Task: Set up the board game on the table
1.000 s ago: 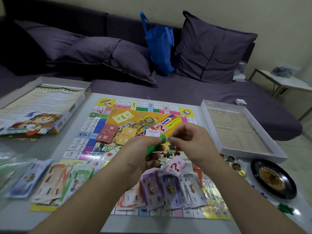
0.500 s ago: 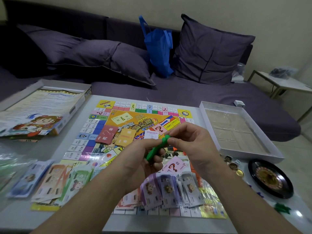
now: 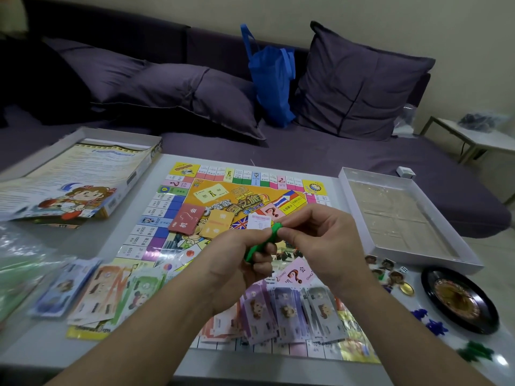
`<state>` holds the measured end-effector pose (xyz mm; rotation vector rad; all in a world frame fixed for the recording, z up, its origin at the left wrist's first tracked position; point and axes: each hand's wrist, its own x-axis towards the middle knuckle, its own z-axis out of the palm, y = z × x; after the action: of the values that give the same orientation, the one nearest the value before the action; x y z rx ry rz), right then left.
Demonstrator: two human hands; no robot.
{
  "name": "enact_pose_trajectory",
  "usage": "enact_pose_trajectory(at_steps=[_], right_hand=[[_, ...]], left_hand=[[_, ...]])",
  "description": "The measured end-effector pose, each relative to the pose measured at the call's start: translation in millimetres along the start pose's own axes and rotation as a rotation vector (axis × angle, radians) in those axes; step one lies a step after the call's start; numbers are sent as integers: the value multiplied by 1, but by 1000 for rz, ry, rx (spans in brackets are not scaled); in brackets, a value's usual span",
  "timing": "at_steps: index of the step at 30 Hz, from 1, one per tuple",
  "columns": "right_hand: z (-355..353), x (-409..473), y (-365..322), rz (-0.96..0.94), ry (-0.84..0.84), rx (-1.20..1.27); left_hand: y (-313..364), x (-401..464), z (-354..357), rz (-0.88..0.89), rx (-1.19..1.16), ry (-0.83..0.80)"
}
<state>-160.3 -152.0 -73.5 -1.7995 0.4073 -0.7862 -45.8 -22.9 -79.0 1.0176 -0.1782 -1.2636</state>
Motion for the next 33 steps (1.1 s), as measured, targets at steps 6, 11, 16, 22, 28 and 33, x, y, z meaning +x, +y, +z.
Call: enact_pose_trajectory(at_steps=[6, 11, 16, 22, 28, 33], right_hand=[[18, -8, 2, -19, -73, -70], [32, -6, -6, 33, -153, -198], [54, -4, -19, -75, -333, -477], [96, -1, -17, -141, -327, -583], [130, 2, -16, -82, -323, -510], [179, 17, -6, -16, -374, -570]], left_hand=[[3, -9, -7, 49, 100, 65], [13, -11, -15, 105, 212, 168], [25, -20, -25, 154, 261, 246], [32, -31, -46, 216, 321, 312], [48, -40, -69, 196, 434, 437], [75, -53, -103, 288, 874, 717]])
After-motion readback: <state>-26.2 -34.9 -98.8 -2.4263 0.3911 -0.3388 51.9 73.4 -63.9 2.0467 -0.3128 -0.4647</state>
